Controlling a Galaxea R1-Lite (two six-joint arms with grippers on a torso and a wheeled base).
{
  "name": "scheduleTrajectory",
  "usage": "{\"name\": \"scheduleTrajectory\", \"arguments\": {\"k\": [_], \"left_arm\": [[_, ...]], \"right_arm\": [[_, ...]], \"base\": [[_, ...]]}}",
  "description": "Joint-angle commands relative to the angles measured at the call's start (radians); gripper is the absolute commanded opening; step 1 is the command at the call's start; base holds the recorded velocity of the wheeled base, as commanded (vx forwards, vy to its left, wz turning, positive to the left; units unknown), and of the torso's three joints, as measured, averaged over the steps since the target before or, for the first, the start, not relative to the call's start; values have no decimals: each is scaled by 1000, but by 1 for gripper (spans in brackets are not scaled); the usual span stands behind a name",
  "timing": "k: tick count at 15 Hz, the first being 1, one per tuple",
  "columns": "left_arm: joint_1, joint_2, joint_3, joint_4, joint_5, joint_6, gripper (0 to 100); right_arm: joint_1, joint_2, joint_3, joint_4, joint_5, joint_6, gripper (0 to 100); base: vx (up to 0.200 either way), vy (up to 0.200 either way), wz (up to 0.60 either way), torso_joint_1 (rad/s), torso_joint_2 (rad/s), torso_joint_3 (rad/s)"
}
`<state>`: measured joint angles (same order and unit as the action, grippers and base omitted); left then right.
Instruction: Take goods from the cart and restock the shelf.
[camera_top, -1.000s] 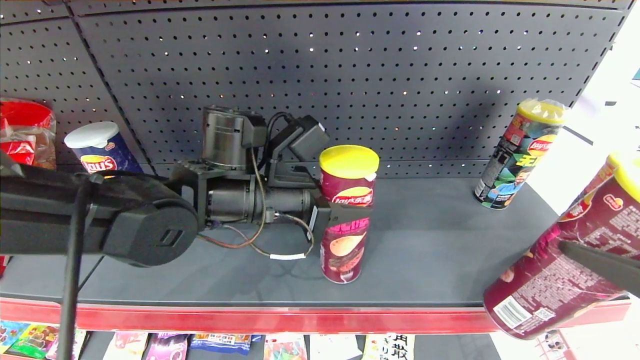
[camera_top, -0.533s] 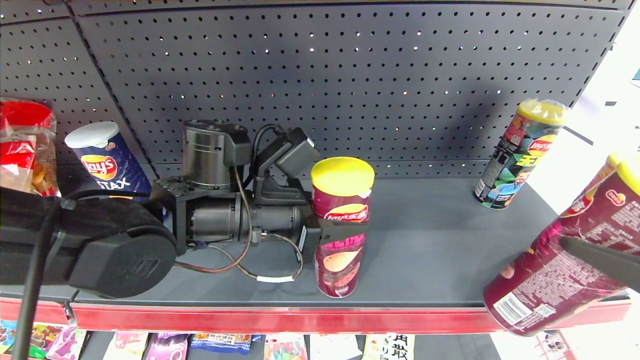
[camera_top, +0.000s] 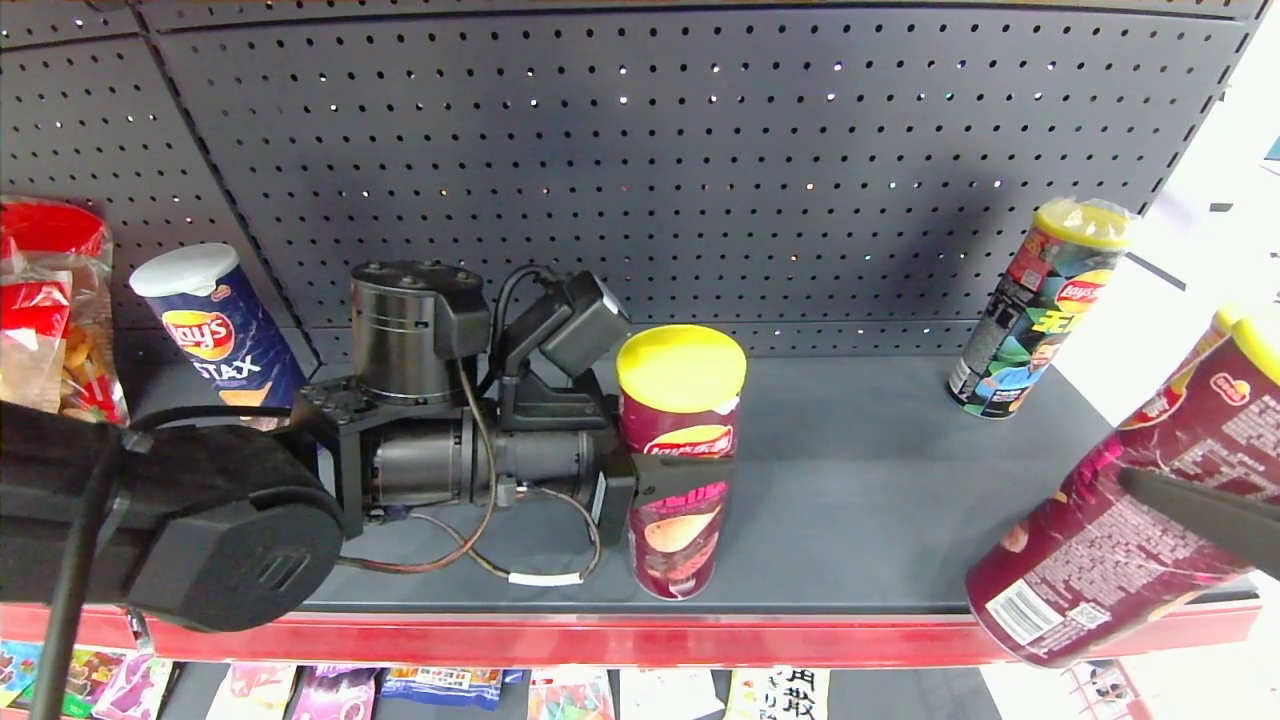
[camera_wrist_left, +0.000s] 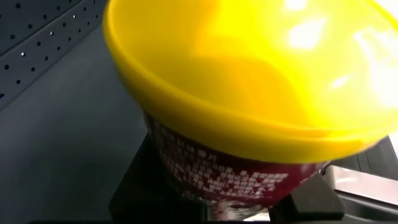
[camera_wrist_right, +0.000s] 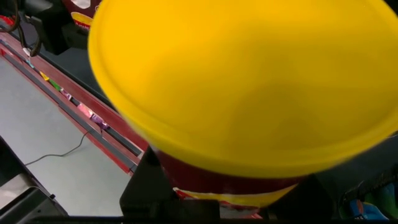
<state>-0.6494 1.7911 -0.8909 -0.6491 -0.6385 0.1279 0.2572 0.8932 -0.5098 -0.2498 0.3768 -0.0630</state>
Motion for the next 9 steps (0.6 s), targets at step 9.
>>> {"name": "scheduleTrajectory", "arguments": {"k": [9], "left_arm": [[-3, -30, 33, 2, -21, -5, 0]], "right_arm": [[4, 30, -13, 0, 1, -1, 0]], "base": [[0, 0, 0, 0, 0, 0]]}}
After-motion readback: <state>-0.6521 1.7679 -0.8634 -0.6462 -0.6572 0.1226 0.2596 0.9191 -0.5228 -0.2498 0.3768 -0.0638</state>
